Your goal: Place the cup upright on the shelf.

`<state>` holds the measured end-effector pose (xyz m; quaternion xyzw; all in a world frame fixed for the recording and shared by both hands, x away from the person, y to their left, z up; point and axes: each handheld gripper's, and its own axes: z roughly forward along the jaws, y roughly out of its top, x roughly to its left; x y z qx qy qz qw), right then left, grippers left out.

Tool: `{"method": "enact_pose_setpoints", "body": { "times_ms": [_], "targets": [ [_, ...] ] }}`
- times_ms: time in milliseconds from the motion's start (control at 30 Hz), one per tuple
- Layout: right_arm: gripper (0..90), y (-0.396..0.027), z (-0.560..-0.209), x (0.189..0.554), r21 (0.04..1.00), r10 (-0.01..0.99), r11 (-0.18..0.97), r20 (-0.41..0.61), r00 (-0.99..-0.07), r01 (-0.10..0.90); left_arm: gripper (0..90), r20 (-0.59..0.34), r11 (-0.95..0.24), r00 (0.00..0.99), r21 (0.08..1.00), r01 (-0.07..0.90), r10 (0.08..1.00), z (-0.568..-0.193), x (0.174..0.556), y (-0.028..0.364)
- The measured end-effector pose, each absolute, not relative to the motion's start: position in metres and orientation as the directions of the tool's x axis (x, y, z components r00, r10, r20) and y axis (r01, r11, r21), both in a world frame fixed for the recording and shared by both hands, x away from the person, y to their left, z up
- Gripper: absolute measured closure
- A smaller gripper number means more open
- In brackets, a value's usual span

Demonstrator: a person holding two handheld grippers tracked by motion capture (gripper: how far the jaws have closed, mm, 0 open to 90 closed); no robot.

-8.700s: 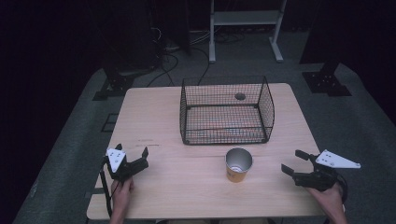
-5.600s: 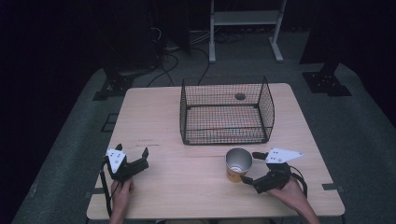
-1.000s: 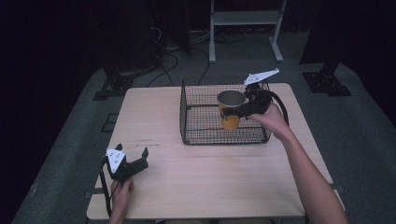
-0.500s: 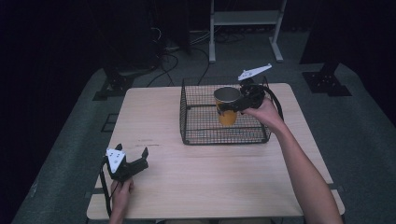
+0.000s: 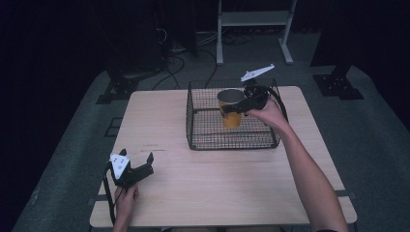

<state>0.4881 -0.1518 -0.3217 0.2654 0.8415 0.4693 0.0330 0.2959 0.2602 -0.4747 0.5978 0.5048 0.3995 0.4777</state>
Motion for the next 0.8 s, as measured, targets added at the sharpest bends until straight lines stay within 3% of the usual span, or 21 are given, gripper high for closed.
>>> {"method": "enact_pose_setpoints", "body": {
  "times_ms": [800],
  "targets": [
    [12.4, -0.139, -0.352, 0.513, 0.77, 0.483, 0.451, 0.215, -0.849, 0.451, 0.8, -0.006, -0.033, 0.172, 0.975, 0.221, 0.985, -0.475, 0.296, 0.26]
  ]
}}
